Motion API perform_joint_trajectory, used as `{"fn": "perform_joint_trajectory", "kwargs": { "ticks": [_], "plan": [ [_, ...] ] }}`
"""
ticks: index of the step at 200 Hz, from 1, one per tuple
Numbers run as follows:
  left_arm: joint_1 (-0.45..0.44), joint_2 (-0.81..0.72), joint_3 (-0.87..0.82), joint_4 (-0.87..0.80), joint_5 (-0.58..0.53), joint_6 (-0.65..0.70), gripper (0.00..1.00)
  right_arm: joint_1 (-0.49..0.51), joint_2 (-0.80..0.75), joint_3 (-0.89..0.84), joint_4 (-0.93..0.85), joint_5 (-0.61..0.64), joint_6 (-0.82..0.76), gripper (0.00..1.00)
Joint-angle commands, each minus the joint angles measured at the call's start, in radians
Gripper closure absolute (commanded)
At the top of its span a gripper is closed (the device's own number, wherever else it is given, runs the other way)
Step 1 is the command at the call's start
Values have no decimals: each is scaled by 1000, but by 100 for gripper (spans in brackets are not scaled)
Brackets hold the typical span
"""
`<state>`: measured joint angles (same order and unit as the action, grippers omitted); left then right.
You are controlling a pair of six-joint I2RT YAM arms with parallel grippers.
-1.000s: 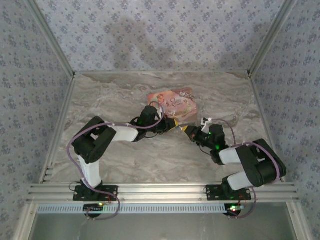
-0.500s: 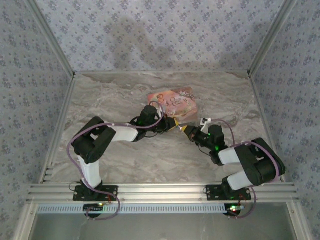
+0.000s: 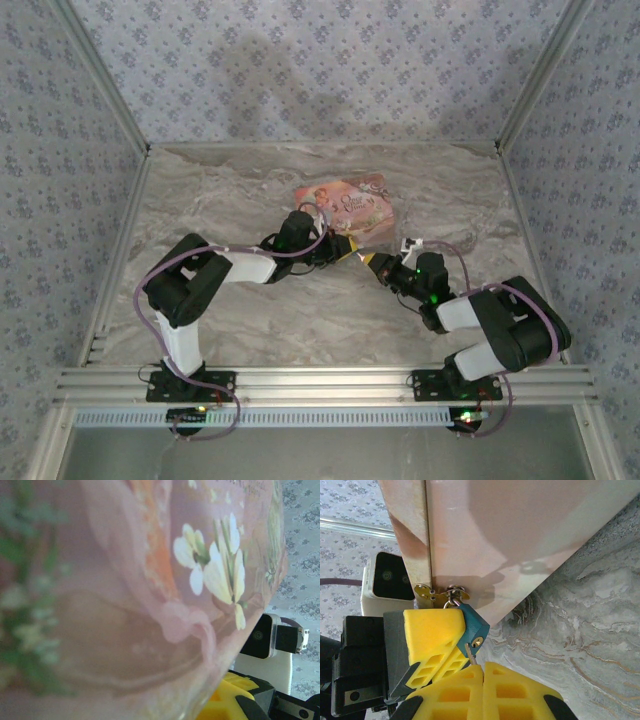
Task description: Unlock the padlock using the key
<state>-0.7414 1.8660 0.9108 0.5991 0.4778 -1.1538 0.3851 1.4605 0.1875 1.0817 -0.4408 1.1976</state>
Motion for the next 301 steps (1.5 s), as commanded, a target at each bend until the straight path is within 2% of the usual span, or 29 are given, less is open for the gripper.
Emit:
{"fn": "perform_joint_trajectory", "kwargs": {
  "ticks": [1, 51, 220, 301],
  "plan": [
    [4, -42, 17, 77, 46, -38, 95, 9, -8, -10, -2, 10, 7, 100],
    [6, -42, 13, 85, 47, -40, 96, 15, -51, -21, -37, 24, -9, 100],
    [6, -42, -20, 126, 50, -59, 96, 20, -43, 27, -24, 48, 1, 100],
    [3, -41, -29, 183, 59, -87, 96, 34, 22, 59, 38, 54, 29, 100]
  ]
}}
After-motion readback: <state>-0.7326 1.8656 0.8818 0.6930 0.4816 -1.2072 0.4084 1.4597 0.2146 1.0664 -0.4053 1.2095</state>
